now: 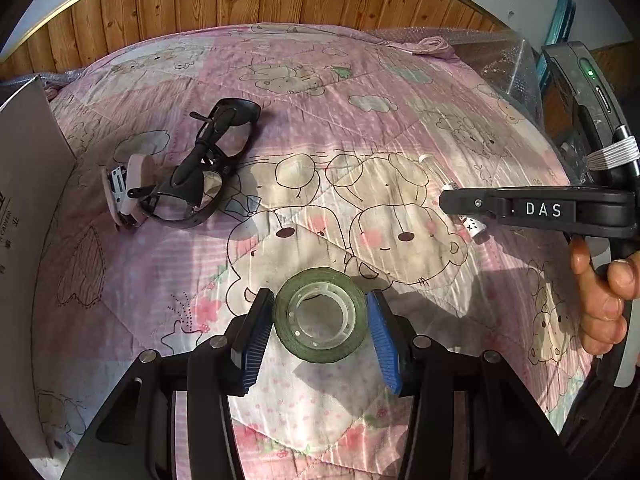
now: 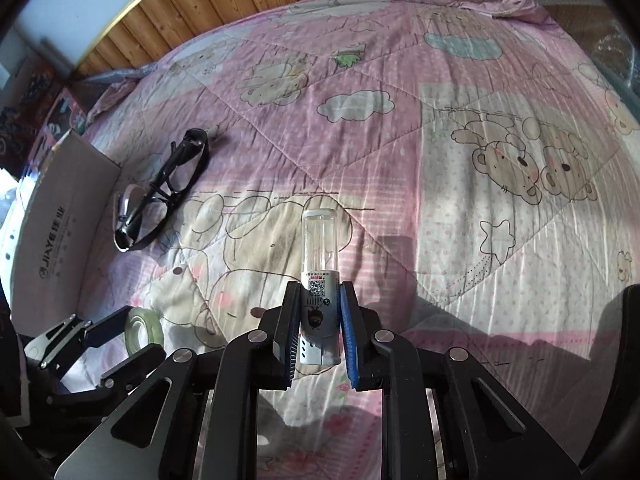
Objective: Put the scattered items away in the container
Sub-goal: 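Grasp the green tape roll with the left tool while the right tool grasps the white tube, then carry the tape roll and white tube over the cardboard box with both tools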
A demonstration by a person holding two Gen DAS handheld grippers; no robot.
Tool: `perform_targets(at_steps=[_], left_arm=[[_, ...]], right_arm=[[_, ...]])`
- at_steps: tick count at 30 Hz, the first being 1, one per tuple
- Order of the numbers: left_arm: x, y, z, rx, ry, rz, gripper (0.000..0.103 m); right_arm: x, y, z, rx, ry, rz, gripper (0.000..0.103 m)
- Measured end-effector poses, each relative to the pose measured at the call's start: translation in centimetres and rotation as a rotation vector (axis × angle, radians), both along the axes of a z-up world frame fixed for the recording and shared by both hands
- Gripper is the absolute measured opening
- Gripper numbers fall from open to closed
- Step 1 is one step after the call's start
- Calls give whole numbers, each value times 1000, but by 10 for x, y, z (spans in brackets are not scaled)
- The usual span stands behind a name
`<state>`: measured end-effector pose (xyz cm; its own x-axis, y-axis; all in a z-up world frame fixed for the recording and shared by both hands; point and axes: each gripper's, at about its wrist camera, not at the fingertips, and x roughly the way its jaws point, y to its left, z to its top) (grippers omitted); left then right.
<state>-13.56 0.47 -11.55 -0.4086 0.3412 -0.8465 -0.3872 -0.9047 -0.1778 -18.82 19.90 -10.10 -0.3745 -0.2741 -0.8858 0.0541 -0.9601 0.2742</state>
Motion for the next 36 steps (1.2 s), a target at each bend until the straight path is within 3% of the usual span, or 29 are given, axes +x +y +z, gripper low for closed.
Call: perform_targets(at_steps=[6,14,26,36], left_arm=[[7,-7,16,-8,0,12,49],[23,-24,31,-45,-11,38,49],[49,-63,65,-5,22,68,49],[64,-92,76,24,32,93,49]], right_arm=[[15,-5,10,-56,18,-5,20],[38,-24,16,-18,49,7,20],[83,-82,28,48,121,92,20],[98,-97,34,64,131,86,20]])
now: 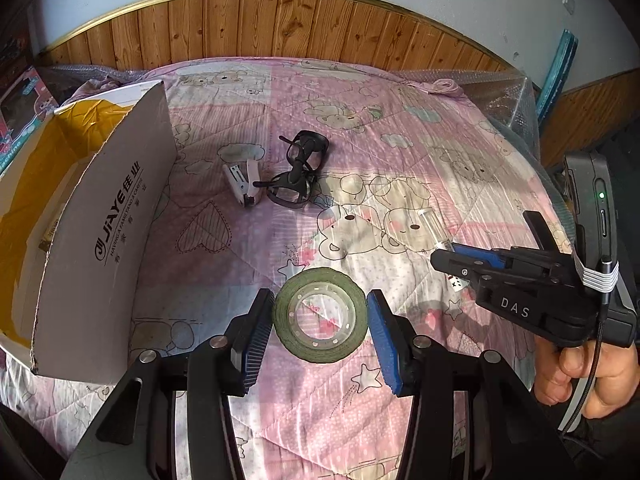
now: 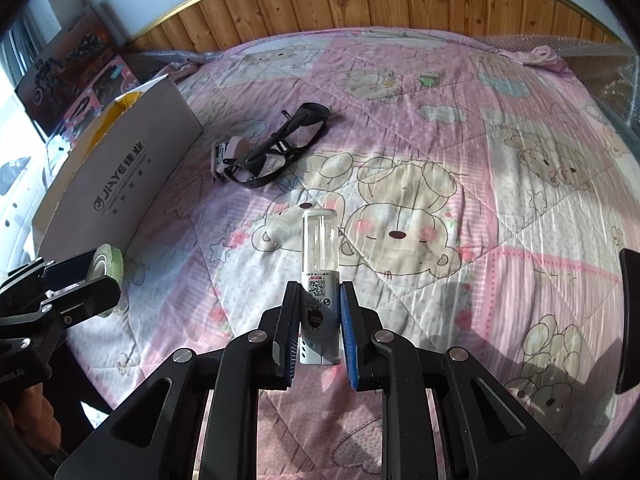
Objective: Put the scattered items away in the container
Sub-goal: 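Carry the tape roll and white tube over the cardboard box with both tools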
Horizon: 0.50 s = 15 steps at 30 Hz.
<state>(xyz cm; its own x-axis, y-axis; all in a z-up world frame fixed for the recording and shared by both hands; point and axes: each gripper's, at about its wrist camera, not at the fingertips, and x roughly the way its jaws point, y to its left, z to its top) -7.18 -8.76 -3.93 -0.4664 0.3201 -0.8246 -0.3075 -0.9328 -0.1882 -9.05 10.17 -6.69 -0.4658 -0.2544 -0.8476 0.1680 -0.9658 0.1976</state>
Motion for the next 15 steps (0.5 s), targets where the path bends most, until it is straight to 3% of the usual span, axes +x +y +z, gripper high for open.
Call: perform_targets(at_steps=[15], left_arm=[[18,-27,12,54,14,13,49]], right_arm=[[35,-29,8,-30,0,10,20]])
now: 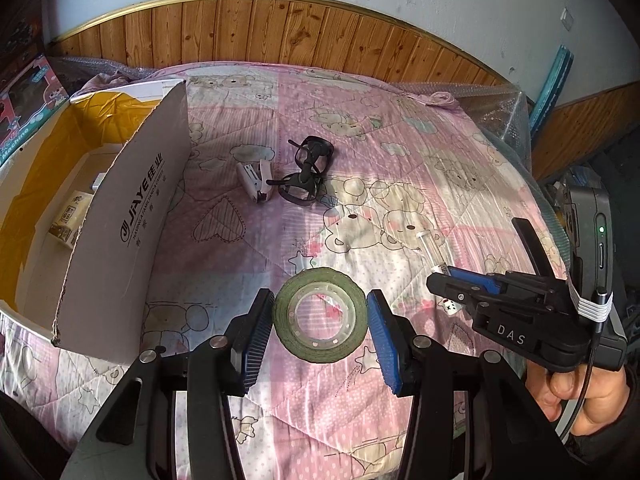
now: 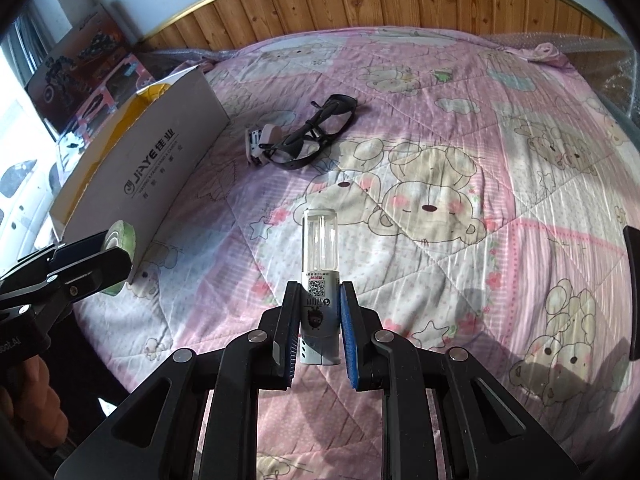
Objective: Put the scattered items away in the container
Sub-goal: 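Carry the tape roll and white tube over the cardboard box with both tools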
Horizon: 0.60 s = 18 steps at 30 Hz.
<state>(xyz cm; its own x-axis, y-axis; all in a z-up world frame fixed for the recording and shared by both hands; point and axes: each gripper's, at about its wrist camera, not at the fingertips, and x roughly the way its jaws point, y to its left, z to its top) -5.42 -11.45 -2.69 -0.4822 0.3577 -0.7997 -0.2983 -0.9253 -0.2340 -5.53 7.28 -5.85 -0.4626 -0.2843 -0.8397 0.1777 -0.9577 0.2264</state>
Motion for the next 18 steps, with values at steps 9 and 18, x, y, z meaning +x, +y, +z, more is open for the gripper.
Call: perform_targets(at_steps=[9,18], left_arm=[[5,-27,10,47,7,36,49],[13,-58,26,102,29,68,49]], right_arm=[[15,-36,7,-16,-4,55,20],[24,-76,29,-23,30,116,20]])
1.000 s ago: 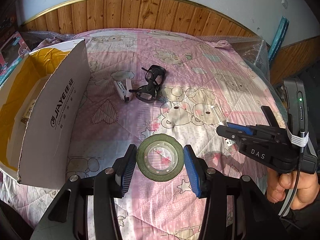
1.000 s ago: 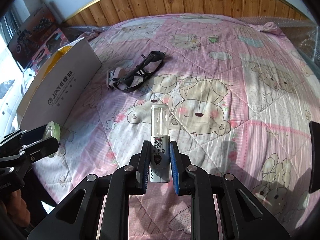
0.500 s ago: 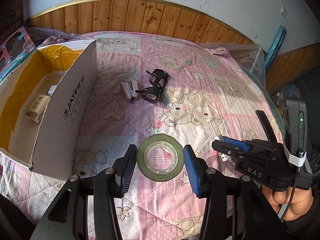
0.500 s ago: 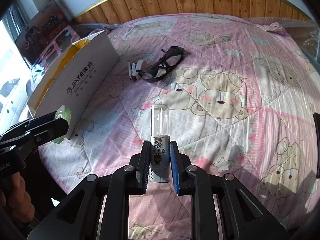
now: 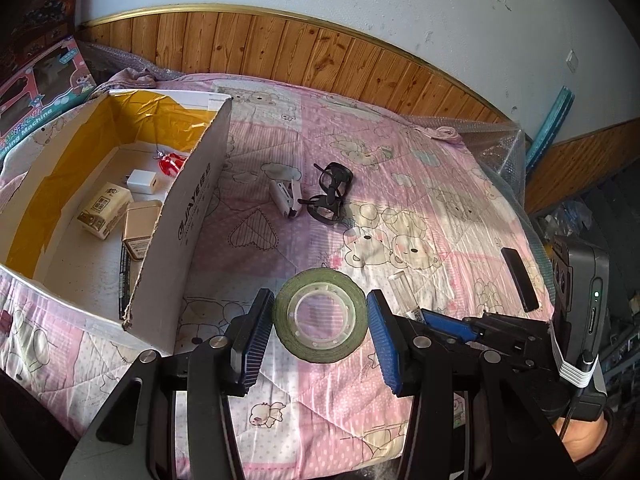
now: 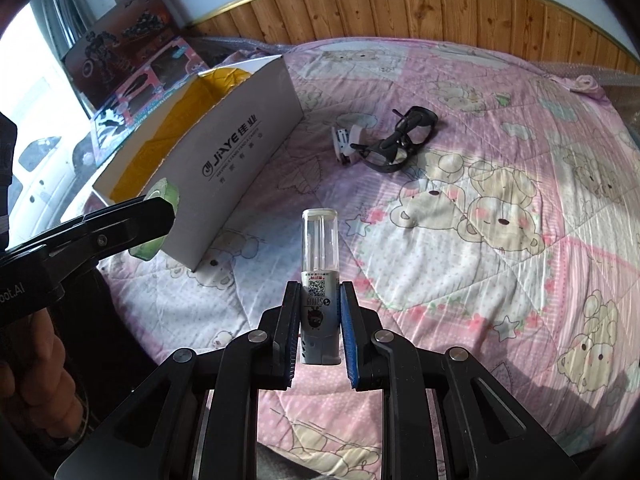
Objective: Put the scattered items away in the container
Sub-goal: 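Carry the tape roll and white tube over the cardboard box with both tools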
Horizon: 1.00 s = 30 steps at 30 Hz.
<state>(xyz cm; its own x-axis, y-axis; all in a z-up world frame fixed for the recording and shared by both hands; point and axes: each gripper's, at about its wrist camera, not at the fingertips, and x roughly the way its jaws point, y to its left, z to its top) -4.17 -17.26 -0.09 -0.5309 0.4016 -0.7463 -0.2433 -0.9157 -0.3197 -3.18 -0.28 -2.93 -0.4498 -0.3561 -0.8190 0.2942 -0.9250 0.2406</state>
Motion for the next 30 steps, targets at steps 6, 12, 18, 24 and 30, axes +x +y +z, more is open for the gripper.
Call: perform_targets(at_steps=[6,12,18,24,30], left_arm=[[4,-21,8,34,11,20,49],[4,-45,17,65,28,51,49],[1,-75,26,92,46,95,49],[-5,-108,39,113,76,146,49],[-12,-140,51,125,108,194,49]], right_arm=[[4,-26,18,-7,27,40,20],[2,-53,33,-12,47,85,20],[-4,-79,46,-9,66,128,20],[-14,-108,57,-5,82,175,20],[-27,-136,71,2,109,222,20]])
